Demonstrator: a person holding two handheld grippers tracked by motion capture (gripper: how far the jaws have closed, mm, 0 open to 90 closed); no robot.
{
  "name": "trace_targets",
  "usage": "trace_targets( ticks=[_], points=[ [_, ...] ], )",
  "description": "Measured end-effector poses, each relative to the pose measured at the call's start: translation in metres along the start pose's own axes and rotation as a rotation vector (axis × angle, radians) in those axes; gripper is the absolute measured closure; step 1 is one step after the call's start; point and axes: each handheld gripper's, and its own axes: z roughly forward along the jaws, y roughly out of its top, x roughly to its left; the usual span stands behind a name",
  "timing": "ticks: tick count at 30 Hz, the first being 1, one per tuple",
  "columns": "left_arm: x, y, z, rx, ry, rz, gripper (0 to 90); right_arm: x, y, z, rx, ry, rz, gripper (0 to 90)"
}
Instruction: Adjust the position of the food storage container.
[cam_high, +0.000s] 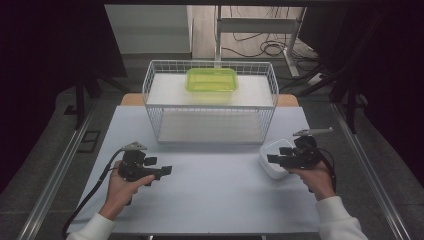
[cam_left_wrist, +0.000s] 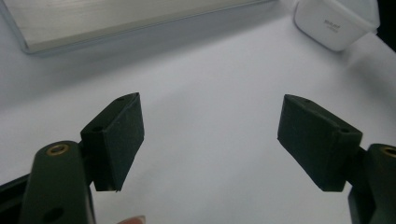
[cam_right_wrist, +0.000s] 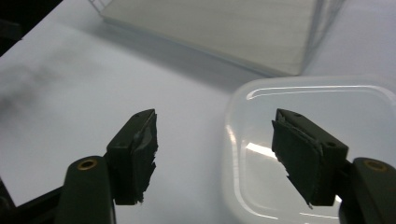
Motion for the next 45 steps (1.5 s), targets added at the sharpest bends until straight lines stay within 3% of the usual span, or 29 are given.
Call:
trace_targets(
  ticks=[1,7,8,9,10,14,19,21,24,31,36,45],
  points=[
    [0.0,0.0,-0.001,-0.001,0.002,0.001,22.3,-0.009,0.006,-0.002,0.004,-0.025,0.006,34.5],
    [-0.003,-0.002,-0.002,0.006,0.006,0.003,22.3,-0.032,0.022,-0.007,0.026,-0.073,0.023,43.6],
    [-0.004,-0.003,-0.002,0.005,0.007,0.005,22.6,-0.042,0.028,-0.007,0.047,-0.096,0.023,48.6],
    [-0.005,-0.003,-0.002,-0.004,0.005,0.001,22.6,-0.042,0.028,-0.007,0.047,-0.096,0.023,48.6],
    [-0.005,-0.003,-0.001,-0.007,-0.006,-0.006,22.9,-0.056,0.035,-0.007,0.07,-0.12,0.034,53.8],
    [-0.004,-0.002,0.001,-0.003,-0.015,-0.017,22.9,-0.073,0.04,-0.003,0.115,-0.125,0.057,61.2],
    [-0.004,-0.003,0.001,0.0,0.015,0.001,23.2,-0.082,0.04,0.001,0.152,-0.134,0.06,68.1],
    [-0.004,-0.003,0.0,-0.006,0.021,0.001,23.2,-0.086,0.038,0.002,0.171,-0.133,0.067,74.3],
    [-0.005,-0.003,-0.001,-0.007,0.022,0.003,23.3,-0.093,0.034,0.006,0.194,-0.172,0.072,86.2],
    [-0.007,-0.005,0.002,0.007,0.02,0.013,23.2,-0.105,0.024,0.009,0.218,-0.228,0.099,89.0],
    [-0.006,-0.006,0.007,0.026,0.031,0.022,23.3,-0.113,0.017,0.014,0.266,-0.276,0.096,89.1],
    [-0.008,-0.007,0.012,0.044,0.028,0.023,23.4,-0.107,0.008,0.026,0.306,-0.259,0.077,89.2]
  ],
)
